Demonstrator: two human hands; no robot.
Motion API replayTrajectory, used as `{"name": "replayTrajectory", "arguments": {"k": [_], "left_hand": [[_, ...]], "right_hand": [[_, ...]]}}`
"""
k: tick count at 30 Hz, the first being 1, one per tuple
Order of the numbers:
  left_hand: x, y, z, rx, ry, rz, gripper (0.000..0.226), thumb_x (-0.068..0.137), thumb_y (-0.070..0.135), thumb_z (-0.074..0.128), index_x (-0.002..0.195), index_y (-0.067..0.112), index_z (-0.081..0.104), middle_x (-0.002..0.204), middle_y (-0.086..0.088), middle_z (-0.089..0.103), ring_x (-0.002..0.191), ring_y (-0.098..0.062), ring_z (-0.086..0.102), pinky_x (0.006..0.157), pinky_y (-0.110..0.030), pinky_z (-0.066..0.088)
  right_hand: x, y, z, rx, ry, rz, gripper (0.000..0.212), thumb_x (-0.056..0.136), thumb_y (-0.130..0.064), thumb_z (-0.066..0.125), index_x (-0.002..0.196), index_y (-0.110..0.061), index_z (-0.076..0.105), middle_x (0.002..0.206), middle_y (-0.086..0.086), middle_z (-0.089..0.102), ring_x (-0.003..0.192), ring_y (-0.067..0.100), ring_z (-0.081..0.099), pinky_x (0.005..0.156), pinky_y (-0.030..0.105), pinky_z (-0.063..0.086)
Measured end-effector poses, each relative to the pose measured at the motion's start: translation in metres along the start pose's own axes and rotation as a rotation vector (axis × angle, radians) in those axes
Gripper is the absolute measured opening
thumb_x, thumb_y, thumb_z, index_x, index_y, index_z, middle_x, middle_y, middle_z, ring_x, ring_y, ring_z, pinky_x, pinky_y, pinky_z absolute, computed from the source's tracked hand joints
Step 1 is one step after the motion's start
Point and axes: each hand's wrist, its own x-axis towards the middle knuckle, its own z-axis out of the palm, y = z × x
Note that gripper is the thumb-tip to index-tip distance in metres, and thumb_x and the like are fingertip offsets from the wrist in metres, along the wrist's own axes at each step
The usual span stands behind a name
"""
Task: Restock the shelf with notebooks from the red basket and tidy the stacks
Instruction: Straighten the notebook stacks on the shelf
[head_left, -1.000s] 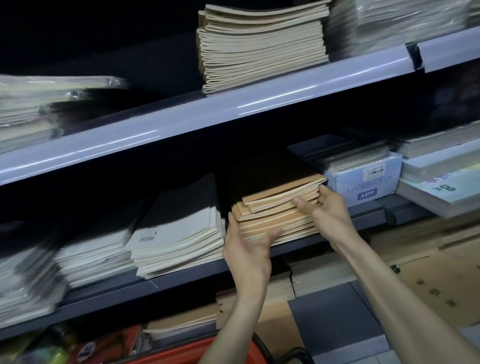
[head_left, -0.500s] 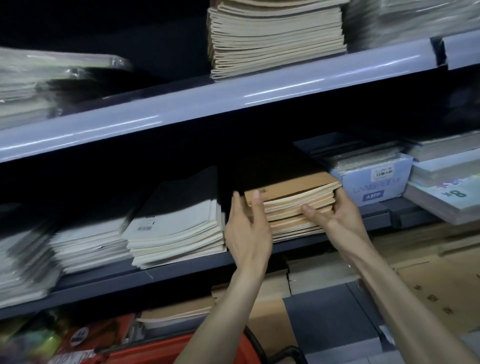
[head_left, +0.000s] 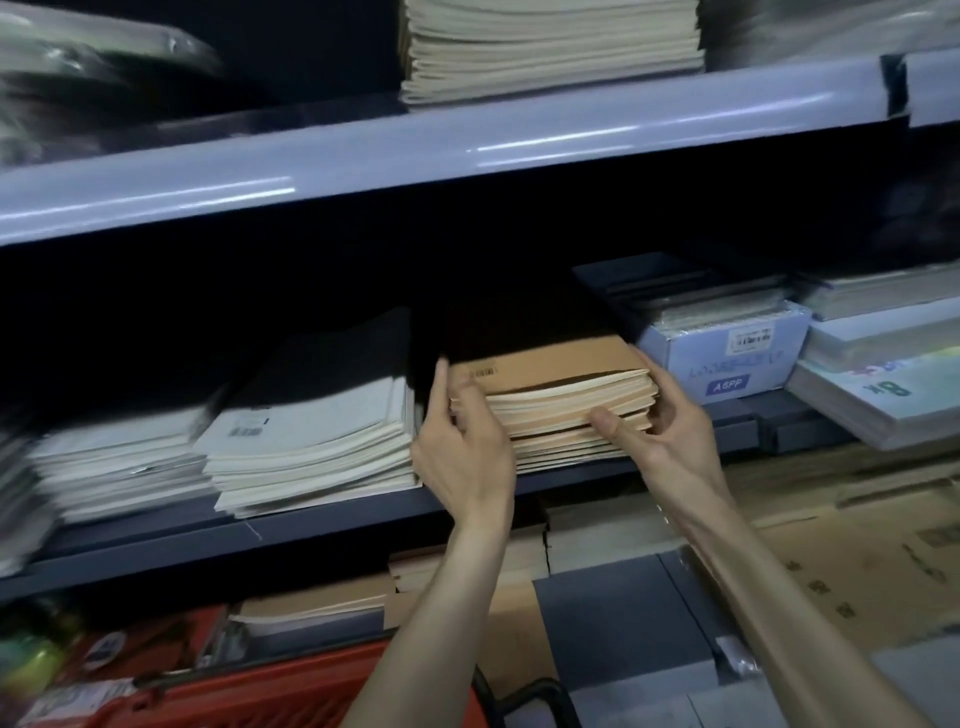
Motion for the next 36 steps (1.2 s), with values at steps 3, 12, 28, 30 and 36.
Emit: {"name": "replayTrajectory", "arguments": {"k": [3,12,28,30,36], "left_hand": [[-0.002,0.001,0.008,-0.098,0.137,-0.048,0.031,0.105,0.036,0.051,0.108,0.030,0.082,0.059,0.020,0.065,0.049,-0.001,0.053,0.053,-0.008,0.036],[-0.004,0.001,0.007,-0.086,0.139,0.020,0.034,0.107,0.031,0.042,0.102,0.022,0.074,0.084,0.041,0.064,0.087,0.020,0.058,0.066,-0.001,0.036],[0.000,0.016,0.012,0.007,0.182,-0.213,0.044,0.111,0.043,0.032,0.133,0.033,0.069,0.105,0.018,0.073,0.101,-0.009,0.061,0.082,-0.027,0.036],[-0.001,0.015,0.010,-0.029,0.171,-0.220,0.043,0.111,0.036,0.033,0.140,0.030,0.064,0.116,0.015,0.072,0.102,-0.008,0.059,0.085,-0.027,0.037],[0.000,0.020,0.006,0.011,0.109,-0.266,0.043,0.109,0.025,0.033,0.132,0.028,0.069,0.097,0.014,0.066,0.087,-0.008,0.050,0.077,-0.029,0.032]], "right_hand": [[-0.006,0.003,0.008,-0.018,0.061,-0.020,0.060,0.085,-0.024,0.080,0.140,-0.020,0.057,0.117,-0.013,0.075,0.109,-0.003,0.069,0.101,0.022,0.054],[0.002,0.010,-0.011,-0.143,-0.153,-0.056,0.096,0.085,-0.058,0.075,0.158,-0.050,0.014,0.161,-0.011,0.042,0.148,0.007,0.040,0.123,0.052,0.032],[0.003,0.010,0.004,-0.369,-0.029,-0.040,0.089,0.088,-0.043,0.075,0.161,-0.039,0.025,0.136,-0.016,0.062,0.128,0.007,0.059,0.114,0.034,0.044],[0.000,0.008,0.008,-0.414,-0.027,-0.017,0.099,0.083,-0.035,0.083,0.162,-0.040,0.023,0.134,-0.018,0.063,0.126,0.005,0.059,0.114,0.030,0.042],[-0.001,0.010,0.013,-0.420,0.028,0.014,0.097,0.084,-0.027,0.084,0.162,-0.037,0.027,0.129,-0.017,0.063,0.122,0.003,0.057,0.108,0.021,0.038]]}}
